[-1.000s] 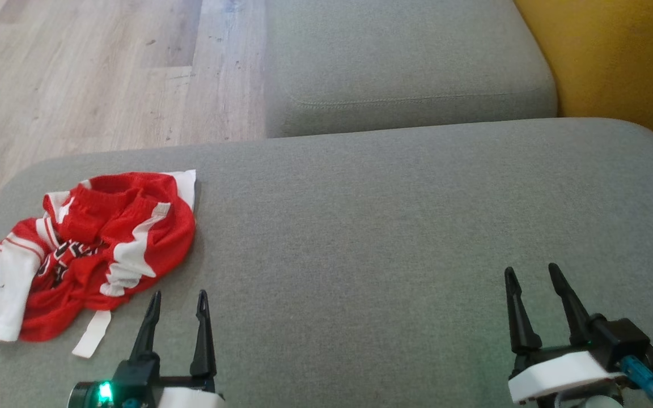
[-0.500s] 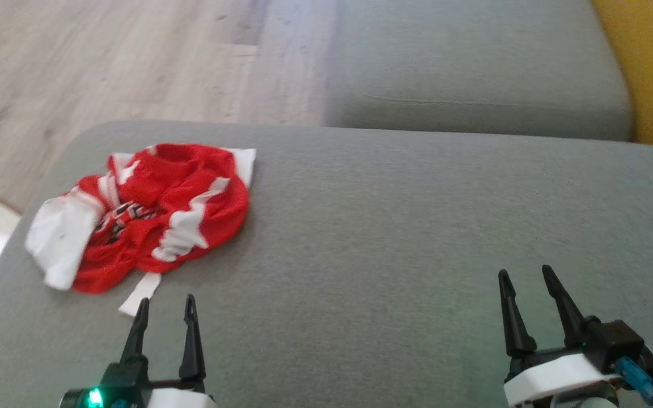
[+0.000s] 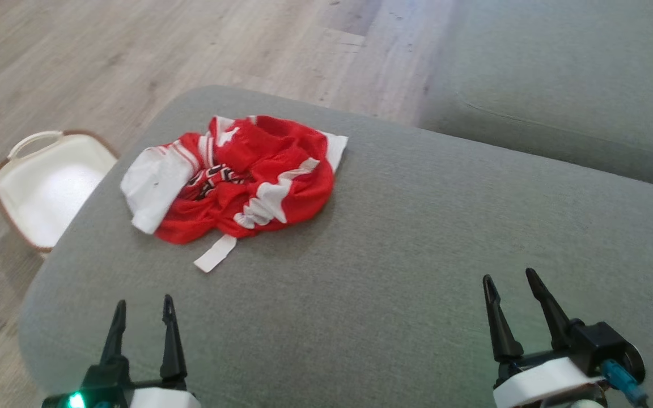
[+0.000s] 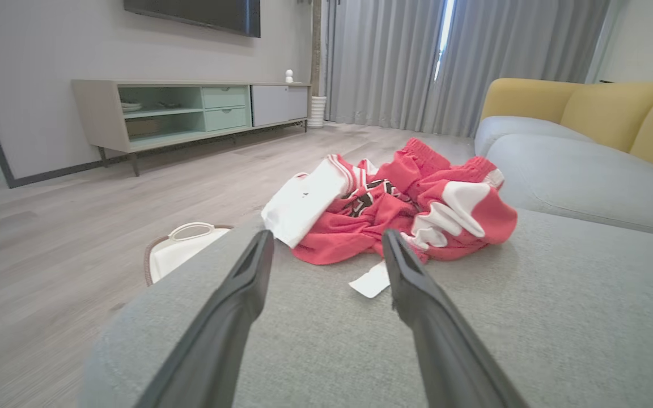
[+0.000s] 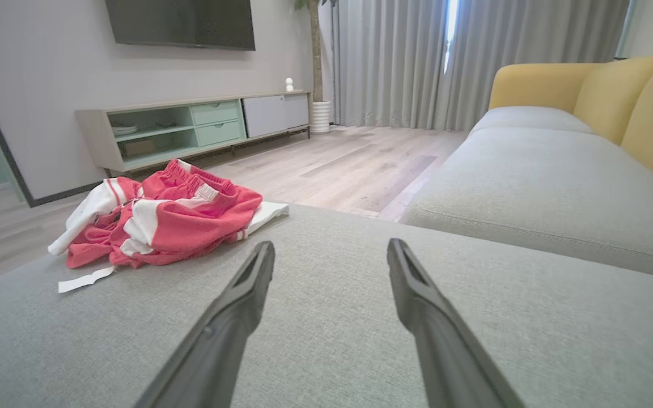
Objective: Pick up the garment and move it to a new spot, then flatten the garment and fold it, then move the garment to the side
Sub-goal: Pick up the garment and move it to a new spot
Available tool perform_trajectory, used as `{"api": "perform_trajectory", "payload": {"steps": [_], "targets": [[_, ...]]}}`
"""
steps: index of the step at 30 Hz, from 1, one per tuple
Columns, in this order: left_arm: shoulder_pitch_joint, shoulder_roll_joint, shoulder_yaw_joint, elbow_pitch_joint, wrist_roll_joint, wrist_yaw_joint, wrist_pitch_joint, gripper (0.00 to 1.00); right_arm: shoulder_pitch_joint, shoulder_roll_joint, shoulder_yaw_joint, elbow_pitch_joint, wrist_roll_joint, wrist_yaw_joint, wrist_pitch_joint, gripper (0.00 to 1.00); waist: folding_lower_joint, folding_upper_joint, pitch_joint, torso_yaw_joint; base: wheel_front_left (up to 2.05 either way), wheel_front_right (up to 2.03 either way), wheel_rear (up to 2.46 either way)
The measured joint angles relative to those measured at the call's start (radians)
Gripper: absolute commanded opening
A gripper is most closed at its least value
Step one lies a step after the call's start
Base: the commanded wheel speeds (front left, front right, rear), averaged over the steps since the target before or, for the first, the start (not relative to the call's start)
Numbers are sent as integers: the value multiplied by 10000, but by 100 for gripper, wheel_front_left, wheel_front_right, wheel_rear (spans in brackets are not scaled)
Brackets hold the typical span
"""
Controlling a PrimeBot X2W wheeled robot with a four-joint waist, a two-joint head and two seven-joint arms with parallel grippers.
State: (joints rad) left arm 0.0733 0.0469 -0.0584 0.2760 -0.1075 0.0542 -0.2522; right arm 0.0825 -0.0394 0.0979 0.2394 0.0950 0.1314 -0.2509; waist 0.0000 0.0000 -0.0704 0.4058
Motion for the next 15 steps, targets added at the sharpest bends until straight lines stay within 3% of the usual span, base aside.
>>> {"api": "perform_trajectory", "payload": {"steps": [9, 15], "targets": [[20, 6, 330, -502, 351, 6, 0, 100, -10, -2, -130, -102, -125, 0, 0, 100, 0, 0, 388, 294, 0, 0, 0], [-1417, 328, 370, -738, 593, -297, 0, 100, -21, -2, -219, -184, -566, 0, -2, 100, 0, 0, 978, 357, 0, 0, 0]]}}
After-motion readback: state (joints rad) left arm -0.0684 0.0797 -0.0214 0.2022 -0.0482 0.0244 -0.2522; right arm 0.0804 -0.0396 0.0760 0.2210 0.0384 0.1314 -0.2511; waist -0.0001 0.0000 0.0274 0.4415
